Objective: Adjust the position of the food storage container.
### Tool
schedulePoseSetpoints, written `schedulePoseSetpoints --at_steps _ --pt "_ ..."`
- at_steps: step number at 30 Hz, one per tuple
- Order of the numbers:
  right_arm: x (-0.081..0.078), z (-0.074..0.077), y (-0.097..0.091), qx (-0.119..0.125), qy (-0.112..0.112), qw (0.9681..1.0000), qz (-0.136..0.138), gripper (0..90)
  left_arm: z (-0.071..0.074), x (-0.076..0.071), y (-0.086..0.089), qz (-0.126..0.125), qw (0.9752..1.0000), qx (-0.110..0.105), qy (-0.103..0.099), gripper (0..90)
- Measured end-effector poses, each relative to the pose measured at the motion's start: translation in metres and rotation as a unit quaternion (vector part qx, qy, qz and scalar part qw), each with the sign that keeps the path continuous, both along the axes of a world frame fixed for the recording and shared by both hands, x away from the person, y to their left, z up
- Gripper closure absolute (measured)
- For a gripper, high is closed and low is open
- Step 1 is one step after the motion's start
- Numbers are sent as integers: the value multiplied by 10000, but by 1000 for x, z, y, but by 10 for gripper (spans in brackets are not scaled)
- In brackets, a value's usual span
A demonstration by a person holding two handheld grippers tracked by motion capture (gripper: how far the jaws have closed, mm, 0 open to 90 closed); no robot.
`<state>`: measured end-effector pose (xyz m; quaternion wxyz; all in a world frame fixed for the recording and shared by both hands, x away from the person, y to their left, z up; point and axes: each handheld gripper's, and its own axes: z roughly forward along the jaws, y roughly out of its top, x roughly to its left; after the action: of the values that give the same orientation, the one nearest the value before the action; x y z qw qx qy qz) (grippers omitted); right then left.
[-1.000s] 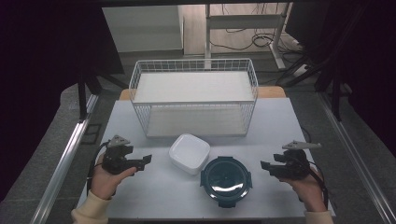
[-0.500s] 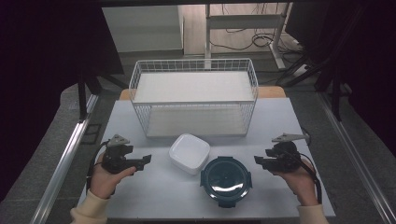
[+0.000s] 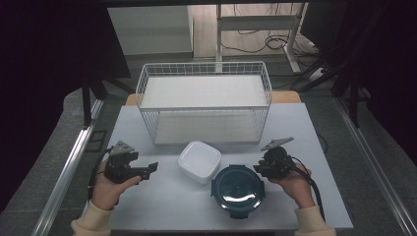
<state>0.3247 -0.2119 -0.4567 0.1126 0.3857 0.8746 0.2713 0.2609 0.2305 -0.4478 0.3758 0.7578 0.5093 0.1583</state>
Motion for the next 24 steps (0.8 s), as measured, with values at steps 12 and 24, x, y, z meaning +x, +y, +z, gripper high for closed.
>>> schedulePoseSetpoints --at_steps 12,24 --pt "-3 -10 5 -145 169 9994 281 893 -6 2 -5 -50 9999 105 89 168" --pt "-11 -9 15 -274 156 9993 212 894 -11 4 -10 -126 9996 207 138 169"
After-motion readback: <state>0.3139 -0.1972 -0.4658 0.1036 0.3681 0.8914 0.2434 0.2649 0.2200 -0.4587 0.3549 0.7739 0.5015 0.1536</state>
